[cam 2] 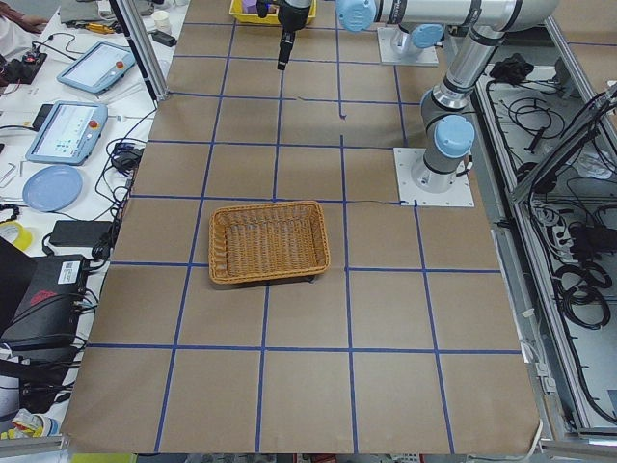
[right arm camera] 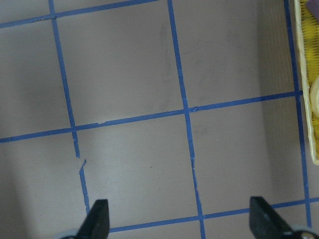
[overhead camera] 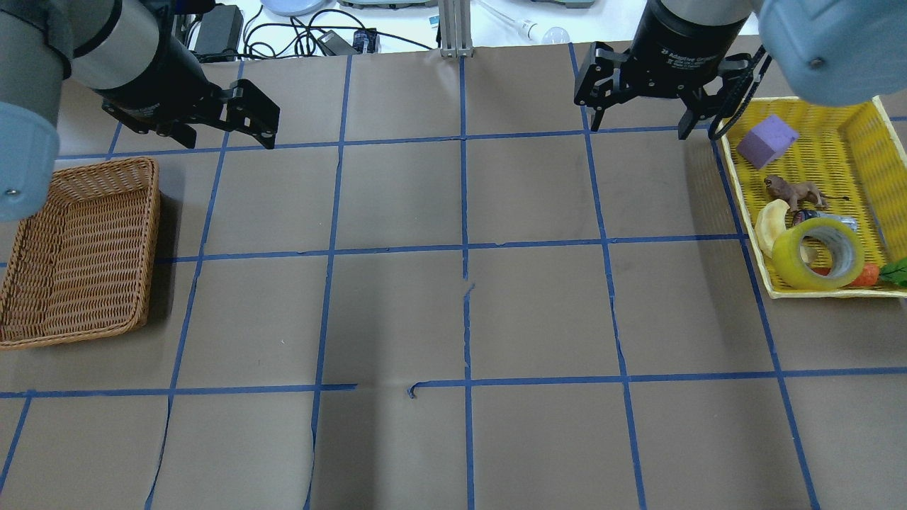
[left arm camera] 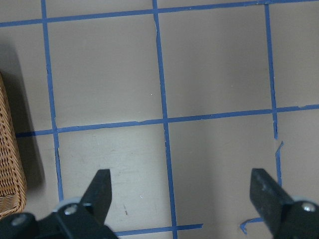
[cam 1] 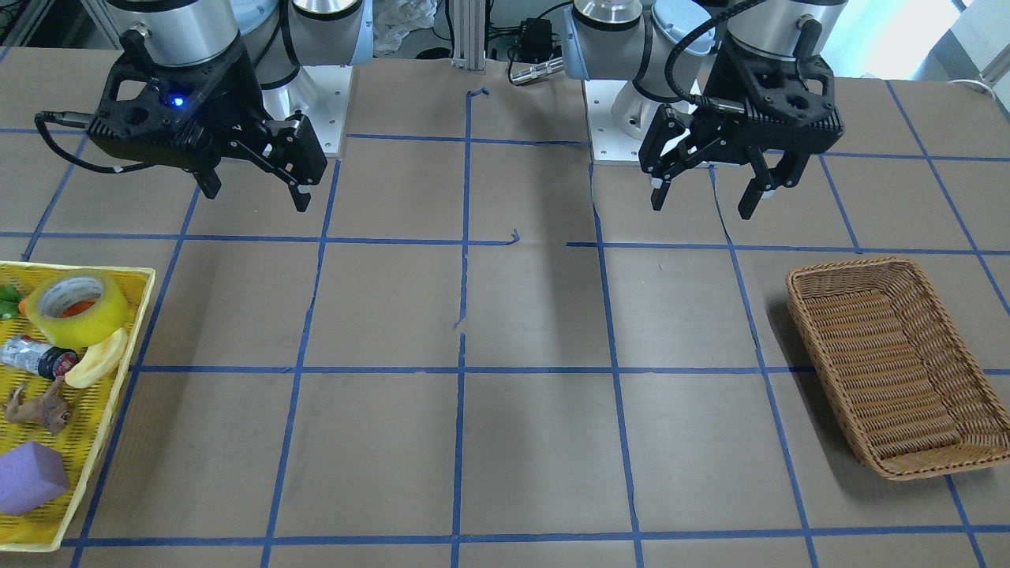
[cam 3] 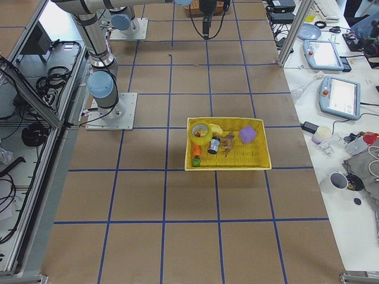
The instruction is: Transfer tape with both arms
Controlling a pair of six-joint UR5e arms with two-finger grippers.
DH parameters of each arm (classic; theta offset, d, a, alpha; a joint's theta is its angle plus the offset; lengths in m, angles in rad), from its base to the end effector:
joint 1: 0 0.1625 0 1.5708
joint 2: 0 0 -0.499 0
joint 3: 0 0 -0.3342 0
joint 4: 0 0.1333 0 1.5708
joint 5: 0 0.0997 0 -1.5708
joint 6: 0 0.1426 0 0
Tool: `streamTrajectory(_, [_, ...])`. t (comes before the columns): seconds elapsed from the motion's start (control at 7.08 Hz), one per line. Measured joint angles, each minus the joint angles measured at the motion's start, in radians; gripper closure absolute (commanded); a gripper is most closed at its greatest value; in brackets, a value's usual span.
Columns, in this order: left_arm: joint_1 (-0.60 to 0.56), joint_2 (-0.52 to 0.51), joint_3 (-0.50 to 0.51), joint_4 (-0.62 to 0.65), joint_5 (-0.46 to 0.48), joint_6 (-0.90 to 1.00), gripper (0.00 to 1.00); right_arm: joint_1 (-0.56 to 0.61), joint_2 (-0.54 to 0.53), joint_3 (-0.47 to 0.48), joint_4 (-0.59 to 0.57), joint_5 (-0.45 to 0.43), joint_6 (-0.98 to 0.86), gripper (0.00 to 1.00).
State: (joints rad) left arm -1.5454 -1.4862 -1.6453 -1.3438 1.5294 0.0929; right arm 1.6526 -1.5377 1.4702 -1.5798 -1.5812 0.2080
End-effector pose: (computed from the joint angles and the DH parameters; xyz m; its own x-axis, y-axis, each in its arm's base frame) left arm -0.1284 -0.4258 0.5480 -0.9970 0.0746 0.0183 0.0681 0.9690 -0.2376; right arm 0.1690 -0.4479 0.5492 -0.9920 0.1260 -0.0056 0.1261 0.9890 -0.0769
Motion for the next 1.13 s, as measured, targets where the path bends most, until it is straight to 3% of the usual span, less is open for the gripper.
streamTrajectory(1.13, [-0.001, 0.003, -0.002, 0.0, 0.001, 0.0, 0.0, -0.001, 0.0, 0.005, 0.006, -0.005, -0.051, 0.0])
